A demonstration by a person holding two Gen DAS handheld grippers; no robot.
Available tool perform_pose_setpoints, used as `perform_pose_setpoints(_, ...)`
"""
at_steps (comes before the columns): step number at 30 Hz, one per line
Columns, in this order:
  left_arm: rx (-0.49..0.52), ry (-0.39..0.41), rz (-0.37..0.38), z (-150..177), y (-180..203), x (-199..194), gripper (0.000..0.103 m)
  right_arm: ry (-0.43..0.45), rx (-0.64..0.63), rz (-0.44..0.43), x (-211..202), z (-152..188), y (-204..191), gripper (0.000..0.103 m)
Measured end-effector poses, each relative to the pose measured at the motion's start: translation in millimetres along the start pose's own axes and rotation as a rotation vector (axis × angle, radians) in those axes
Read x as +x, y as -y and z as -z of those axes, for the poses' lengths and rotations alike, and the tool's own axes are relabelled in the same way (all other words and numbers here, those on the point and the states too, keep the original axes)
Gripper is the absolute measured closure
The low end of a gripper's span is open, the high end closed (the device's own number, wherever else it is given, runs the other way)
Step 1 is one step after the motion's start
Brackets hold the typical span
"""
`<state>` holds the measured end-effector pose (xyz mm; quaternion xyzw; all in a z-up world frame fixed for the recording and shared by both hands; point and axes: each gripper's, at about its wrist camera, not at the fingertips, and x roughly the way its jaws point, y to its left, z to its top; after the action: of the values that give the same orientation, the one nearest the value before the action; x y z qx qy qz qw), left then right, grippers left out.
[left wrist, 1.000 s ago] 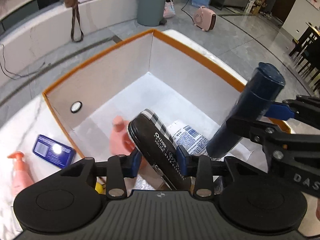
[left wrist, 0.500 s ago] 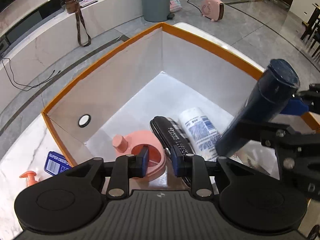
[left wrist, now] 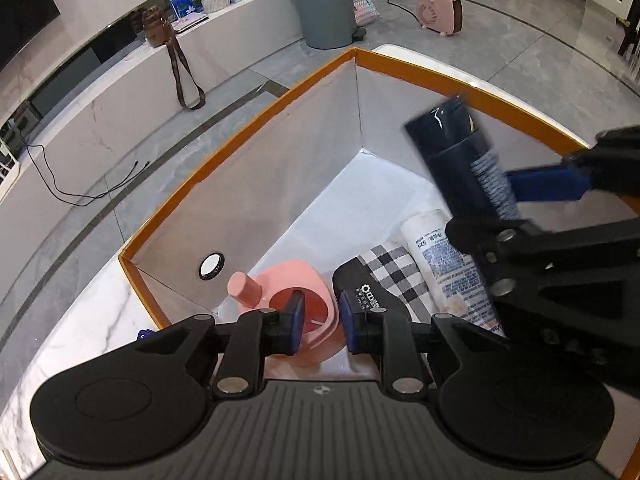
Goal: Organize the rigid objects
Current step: 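Lower the pencil case and spray can into the orange box and open both tools, then withdraw both tools from the orange box toward the remaining table items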
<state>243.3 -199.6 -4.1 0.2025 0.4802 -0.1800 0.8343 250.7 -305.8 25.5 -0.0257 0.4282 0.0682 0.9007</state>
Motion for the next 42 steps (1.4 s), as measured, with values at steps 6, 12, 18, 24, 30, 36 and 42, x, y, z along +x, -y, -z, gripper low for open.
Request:
perform_pose_setpoints(6,-0.008,0.004,0.005,-2.0,0.5,0.7,0.076,-0.019,0.026,0.004,9.8,0.4,4.2,0.061)
perform_pose_setpoints(12,-0.01,0.009,0.011,-1.6,-0.5,-1.1,0.076,-0.018,0.047,-0.002,5.9,2.3,7.9,0.06)
perform_pose_setpoints(18,-0.005,0.02,0.04,0.0,1.0,-5.1,0.074,-0.008,0.046,-0.014,0.8,0.1,8.3,0.06)
perform_pose_setpoints(24,-0.02,0.032,0.042,-1.6,0.7,-11.7,0.07,-0.001,0.053,-0.011,-0.8,-0.2,10.4,0.06)
perform_pose_setpoints(30,-0.037,0.068,0.039,-4.1,-0.3,-21.5,0.052,0.01,0.066,-0.004,-5.1,-1.4,13.9,0.06)
perform_pose_setpoints(36,-0.075,0.087,0.011,-7.7,-4.1,-30.0,0.036,0.027,0.083,0.014,-13.4,-2.9,18.7,0.056)
perform_pose_setpoints(42,-0.11,0.111,0.017,-6.2,-9.9,-43.8,0.031,0.062,0.099,0.031,-26.8,-5.2,21.3,0.048)
